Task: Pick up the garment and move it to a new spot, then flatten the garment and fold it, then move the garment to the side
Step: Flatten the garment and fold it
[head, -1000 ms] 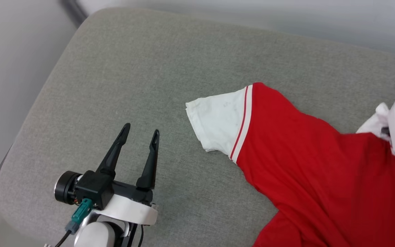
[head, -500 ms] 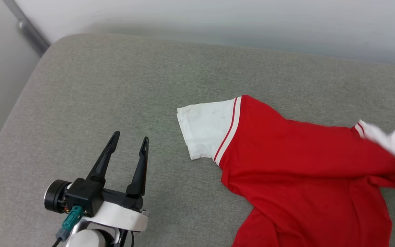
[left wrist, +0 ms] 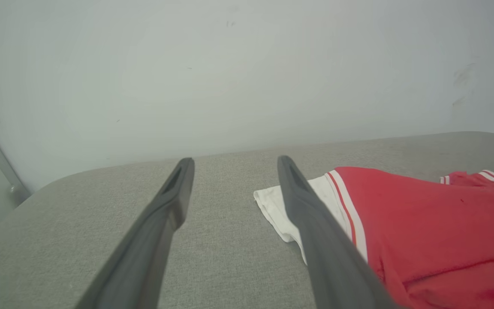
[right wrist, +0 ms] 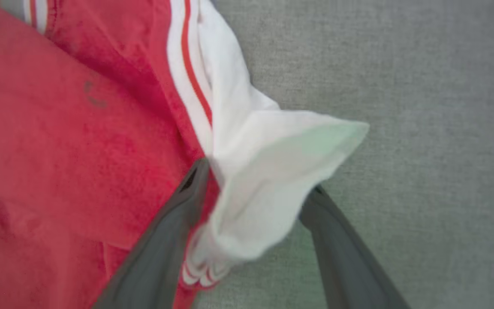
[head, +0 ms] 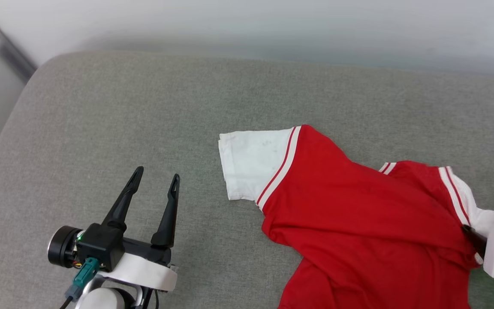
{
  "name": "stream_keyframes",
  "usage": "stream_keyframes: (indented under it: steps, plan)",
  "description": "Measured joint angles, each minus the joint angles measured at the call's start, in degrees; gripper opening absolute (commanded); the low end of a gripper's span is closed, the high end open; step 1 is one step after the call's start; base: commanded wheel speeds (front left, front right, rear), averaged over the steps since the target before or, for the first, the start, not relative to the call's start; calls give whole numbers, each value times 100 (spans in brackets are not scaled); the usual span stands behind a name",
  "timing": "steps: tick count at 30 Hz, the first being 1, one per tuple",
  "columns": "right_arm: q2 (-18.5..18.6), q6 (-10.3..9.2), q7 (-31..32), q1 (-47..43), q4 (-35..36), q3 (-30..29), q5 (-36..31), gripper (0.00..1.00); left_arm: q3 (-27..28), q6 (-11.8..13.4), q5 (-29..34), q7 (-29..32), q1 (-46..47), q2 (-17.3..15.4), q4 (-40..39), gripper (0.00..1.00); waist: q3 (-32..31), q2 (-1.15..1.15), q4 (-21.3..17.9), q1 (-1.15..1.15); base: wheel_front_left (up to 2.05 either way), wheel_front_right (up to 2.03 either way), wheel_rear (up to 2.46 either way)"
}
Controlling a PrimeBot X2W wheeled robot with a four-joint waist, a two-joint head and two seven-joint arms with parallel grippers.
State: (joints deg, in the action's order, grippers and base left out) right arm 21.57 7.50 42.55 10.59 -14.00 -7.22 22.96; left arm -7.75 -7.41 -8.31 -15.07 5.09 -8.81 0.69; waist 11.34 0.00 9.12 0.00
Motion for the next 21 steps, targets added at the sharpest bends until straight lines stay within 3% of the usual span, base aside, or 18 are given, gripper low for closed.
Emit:
stream_keyframes:
  steps: [5, 12, 18, 21]
  plan:
    - [141, 0, -392, 32, 375, 197, 247, 100, 62, 0, -12, 0, -118, -14, 38, 100, -240, 0, -117, 0, 0, 0, 0]
    - [178, 0, -971, -277, 1511, 18, 325, 100, 225, 1, -86, 0, -243, -10, -77, 100, -568, 0, -379, 0, 0, 0, 0]
    - [-435, 0, -1909, -554, 2474, -343, 301, 100, 261, 1, -301, 2, -199, -64, -148, 100, -592, 0, -641, 0, 0, 0, 0]
    - [-733, 0, -2455, -650, 2774, -476, 178, 100, 36, 1, -599, 268, 54, -275, -168, 100, -486, 0, -732, 0, 0, 0, 0]
